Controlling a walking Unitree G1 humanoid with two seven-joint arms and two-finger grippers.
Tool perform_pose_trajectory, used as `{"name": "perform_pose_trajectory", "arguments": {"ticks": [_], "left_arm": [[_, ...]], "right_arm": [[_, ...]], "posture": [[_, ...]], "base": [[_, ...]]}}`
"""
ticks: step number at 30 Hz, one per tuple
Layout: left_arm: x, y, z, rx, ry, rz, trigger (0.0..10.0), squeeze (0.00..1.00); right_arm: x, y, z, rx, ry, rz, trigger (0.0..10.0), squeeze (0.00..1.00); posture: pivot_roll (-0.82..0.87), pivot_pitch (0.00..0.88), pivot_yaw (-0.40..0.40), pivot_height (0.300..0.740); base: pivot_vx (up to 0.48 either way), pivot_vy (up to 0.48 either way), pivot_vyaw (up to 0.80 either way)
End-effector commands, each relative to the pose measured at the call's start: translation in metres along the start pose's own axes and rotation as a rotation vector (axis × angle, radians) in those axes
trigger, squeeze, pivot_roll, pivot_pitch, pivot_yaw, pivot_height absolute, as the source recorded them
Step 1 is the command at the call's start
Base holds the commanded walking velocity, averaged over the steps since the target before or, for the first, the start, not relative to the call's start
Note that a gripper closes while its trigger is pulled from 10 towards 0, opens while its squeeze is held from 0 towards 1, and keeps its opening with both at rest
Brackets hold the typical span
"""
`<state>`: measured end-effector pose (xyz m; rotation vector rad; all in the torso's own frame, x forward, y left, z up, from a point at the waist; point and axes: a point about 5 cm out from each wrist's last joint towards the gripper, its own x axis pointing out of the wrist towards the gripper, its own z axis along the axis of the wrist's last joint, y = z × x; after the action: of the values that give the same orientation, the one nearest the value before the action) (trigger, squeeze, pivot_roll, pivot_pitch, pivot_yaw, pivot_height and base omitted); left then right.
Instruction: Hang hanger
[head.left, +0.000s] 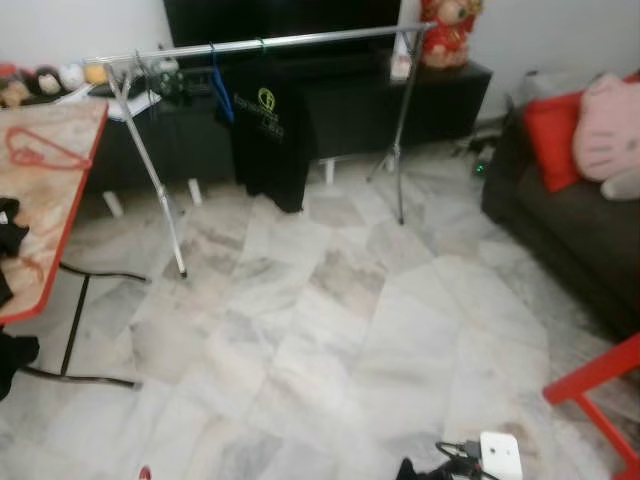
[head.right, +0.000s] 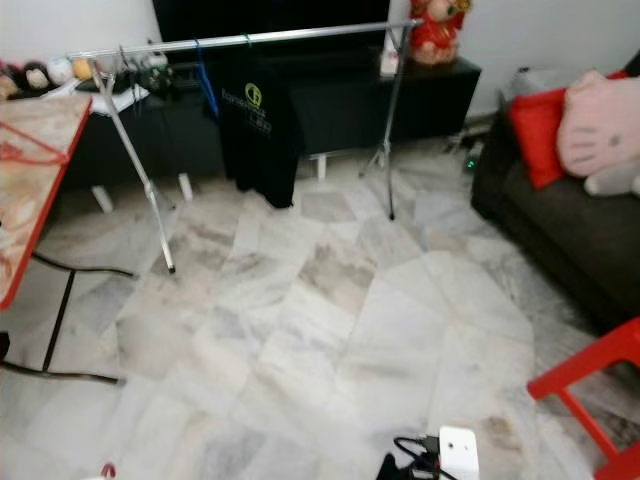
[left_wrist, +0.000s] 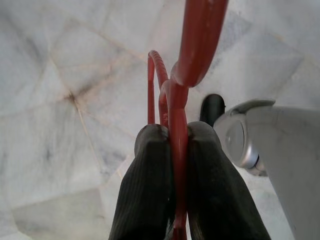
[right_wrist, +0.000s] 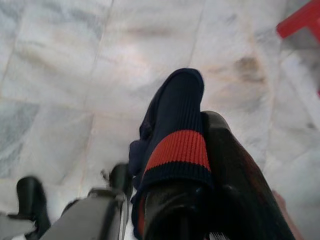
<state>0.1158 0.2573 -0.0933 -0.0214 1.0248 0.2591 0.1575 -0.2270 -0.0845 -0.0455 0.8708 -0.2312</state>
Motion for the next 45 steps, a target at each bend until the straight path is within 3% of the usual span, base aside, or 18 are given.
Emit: {"name": "perform_pose_trajectory", "arguments": {"ticks": [1,3,5,6,8,10,13,17,20,41,42,43,44,45], "left_arm": [[0.001,-0.002,0.007,0.001,-0.037,0.002,10.0,0.00],[0.001,-0.002,0.011,0.012,-0.083,0.016,10.0,0.00],[0.001,-0.002,0.015,0.047,-0.116,0.028,10.0,0.00],[0.001,-0.003,0.026,0.095,-0.172,0.043,10.0,0.00],[0.002,-0.006,0.072,0.142,-0.352,0.037,10.0,0.00],[-0.001,-0.005,0.101,0.181,-0.467,0.030,10.0,0.00],[-0.008,-0.004,0.121,0.230,-0.577,0.024,10.0,0.00],[-0.021,-0.008,0.147,0.299,-0.722,-0.006,10.0,0.00],[-0.025,-0.010,0.153,0.317,-0.756,-0.016,10.0,0.00],[-0.032,-0.011,0.153,0.323,-0.751,-0.017,10.0,0.00],[-0.047,-0.058,0.177,0.516,-0.750,-0.338,10.0,0.00],[-0.063,-0.095,0.186,0.653,-0.734,-0.566,10.0,0.00],[-0.075,-0.119,0.188,0.744,-0.714,-0.707,10.0,0.00],[-0.078,-0.132,0.187,0.791,-0.710,-0.757,10.0,0.00]], "right_arm": [[0.002,-0.005,0.010,-0.004,-0.042,-0.023,10.0,0.00],[0.002,-0.006,0.012,-0.013,-0.065,-0.046,10.0,0.00],[0.007,-0.022,0.039,-0.024,-0.133,-0.082,10.0,0.00],[0.012,-0.045,0.085,-0.045,-0.226,-0.122,10.0,0.00],[0.012,-0.056,0.111,-0.083,-0.291,-0.150,10.0,0.00],[0.010,-0.062,0.124,-0.129,-0.334,-0.180,10.0,0.00],[0.008,-0.066,0.146,-0.251,-0.403,-0.209,10.0,0.00],[0.005,-0.062,0.175,-0.325,-0.477,-0.191,10.0,0.00],[0.005,-0.059,0.181,-0.332,-0.488,-0.171,10.0,0.00],[0.005,-0.058,0.182,-0.344,-0.489,-0.176,10.0,0.00],[0.008,0.006,0.207,-0.468,-0.510,0.023,10.0,0.00],[0.003,0.055,0.224,-0.572,-0.534,0.163,10.0,0.00],[-0.005,0.088,0.235,-0.647,-0.552,0.252,10.0,0.00],[-0.009,0.108,0.238,-0.687,-0.559,0.299,10.0,0.00]], "posture": [[-0.02,0.000,-0.016,0.740],[-0.02,0.000,-0.018,0.740],[-0.01,0.000,-0.017,0.740],[-0.01,0.000,-0.018,0.740],[-0.01,0.000,-0.019,0.740],[0.00,0.000,-0.019,0.740],[-0.01,0.000,-0.018,0.740],[-0.01,0.000,-0.022,0.740],[-0.01,0.000,-0.022,0.740],[-0.01,0.000,-0.022,0.740],[0.01,0.000,-0.039,0.740],[0.01,0.000,-0.039,0.740],[0.01,0.000,-0.039,0.740],[0.02,0.000,-0.045,0.740]], "base": [[0.000,0.000,0.00],[0.000,0.000,0.00],[0.000,0.000,0.00],[0.000,0.000,0.00],[0.000,0.000,0.00],[0.000,0.000,0.00],[0.000,0.000,0.00],[0.000,0.000,0.00],[0.000,0.000,0.00],[0.000,0.000,0.00],[0.000,0.000,0.00],[0.000,0.000,0.00],[0.000,0.000,0.00],[0.000,0.000,0.00]]}}
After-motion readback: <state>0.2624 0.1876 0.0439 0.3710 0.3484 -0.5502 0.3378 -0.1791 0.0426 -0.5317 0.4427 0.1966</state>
